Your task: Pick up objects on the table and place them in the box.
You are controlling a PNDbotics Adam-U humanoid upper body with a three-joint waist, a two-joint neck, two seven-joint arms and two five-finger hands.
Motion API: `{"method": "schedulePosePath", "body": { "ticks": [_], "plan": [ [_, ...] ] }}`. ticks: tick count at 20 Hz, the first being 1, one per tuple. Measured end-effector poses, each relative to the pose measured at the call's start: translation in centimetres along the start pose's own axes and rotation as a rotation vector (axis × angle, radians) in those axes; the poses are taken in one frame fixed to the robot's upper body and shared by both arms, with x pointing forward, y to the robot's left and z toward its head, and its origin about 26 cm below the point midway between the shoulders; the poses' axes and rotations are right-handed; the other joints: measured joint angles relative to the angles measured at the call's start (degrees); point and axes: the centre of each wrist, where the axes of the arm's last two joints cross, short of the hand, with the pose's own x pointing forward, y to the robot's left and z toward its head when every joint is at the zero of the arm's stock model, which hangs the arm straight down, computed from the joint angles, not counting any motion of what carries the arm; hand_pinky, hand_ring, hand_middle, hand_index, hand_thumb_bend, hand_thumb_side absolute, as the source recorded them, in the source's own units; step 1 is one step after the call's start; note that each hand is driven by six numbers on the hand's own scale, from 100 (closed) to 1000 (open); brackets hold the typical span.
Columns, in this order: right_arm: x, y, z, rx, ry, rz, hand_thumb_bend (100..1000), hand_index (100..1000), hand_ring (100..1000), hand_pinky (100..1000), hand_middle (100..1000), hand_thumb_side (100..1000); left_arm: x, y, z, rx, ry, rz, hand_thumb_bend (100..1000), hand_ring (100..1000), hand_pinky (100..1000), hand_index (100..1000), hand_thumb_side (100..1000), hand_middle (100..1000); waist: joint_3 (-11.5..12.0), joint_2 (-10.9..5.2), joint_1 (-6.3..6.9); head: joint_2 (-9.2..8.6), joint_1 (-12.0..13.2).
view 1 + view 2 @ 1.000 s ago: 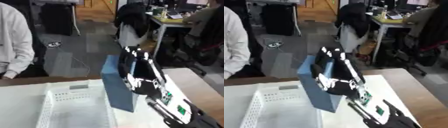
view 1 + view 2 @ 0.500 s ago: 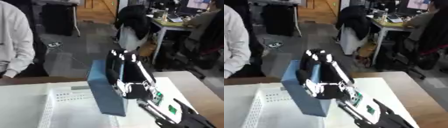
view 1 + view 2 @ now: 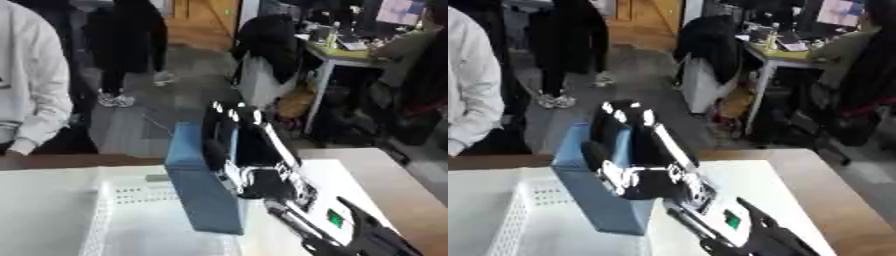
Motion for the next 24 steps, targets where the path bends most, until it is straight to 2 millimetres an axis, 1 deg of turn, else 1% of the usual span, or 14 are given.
{"method": "schedulePosePath", "body": {
  "ticks": [1,2,3,4,5,6,7,8,10,15,24],
  "plan": [
    [0.0,-0.1,0.0,0.002,-0.014,0.022,100,554,290,100,450,190,0.0,0.0,0.0,-0.002,0.000,0.001,818,438,521,621,792,634,0.0,0.00,-0.02,-0.02,0.0],
    [0.1,-0.2,0.0,0.006,-0.029,0.046,120,716,539,252,661,329,0.0,-0.1,0.0,-0.003,0.000,0.003,818,438,521,621,792,634,0.1,0.00,-0.03,-0.07,0.0],
    [0.0,-0.3,0.0,0.018,-0.041,0.074,126,809,628,396,753,421,0.0,-0.1,-0.1,-0.004,-0.001,0.004,818,437,521,621,792,634,0.1,0.01,-0.05,-0.17,0.0],
    [0.0,-0.4,0.1,0.034,-0.051,0.105,115,895,758,572,858,500,0.0,-0.1,-0.1,-0.004,-0.003,0.005,819,437,520,621,792,634,0.1,0.01,-0.09,-0.19,0.0],
    [-0.1,-0.5,0.1,0.054,-0.058,0.137,113,910,776,599,873,510,0.0,-0.1,-0.2,-0.006,-0.004,0.005,820,437,520,621,792,634,0.2,0.02,-0.12,-0.20,0.0],
    [-0.2,-0.6,0.2,0.078,-0.064,0.170,126,1000,886,762,967,575,0.0,-0.1,-0.2,-0.008,-0.003,0.005,821,436,520,621,792,633,0.2,0.03,-0.13,-0.20,0.0],
    [-0.3,-0.6,0.3,0.100,-0.067,0.198,133,1000,910,802,994,599,0.0,-0.1,-0.2,-0.011,-0.002,0.006,821,436,520,621,792,633,0.2,0.04,-0.13,-0.21,0.0],
    [-0.4,-0.7,0.4,0.119,-0.070,0.222,146,1000,921,822,1000,610,0.0,-0.1,-0.2,-0.012,-0.002,0.006,821,436,520,621,792,633,0.2,0.06,-0.13,-0.22,0.0],
    [-0.7,-0.8,0.6,0.147,-0.068,0.255,147,1000,933,837,1000,631,0.0,-0.1,-0.2,-0.016,-0.002,0.007,821,436,520,621,791,633,0.2,0.09,-0.13,-0.25,0.0],
    [-1.2,-1.1,0.9,0.185,-0.057,0.296,152,1000,940,847,1000,647,0.0,-0.2,-0.2,-0.020,-0.001,0.006,821,436,520,621,792,633,0.2,0.31,-0.13,-0.41,0.1],
    [-1.5,-1.0,1.4,0.203,-0.043,0.304,139,1000,931,834,1000,652,0.1,-0.1,-0.3,-0.023,-0.001,0.002,822,435,520,621,792,633,0.0,0.32,-0.12,-0.42,0.1]
  ]
}}
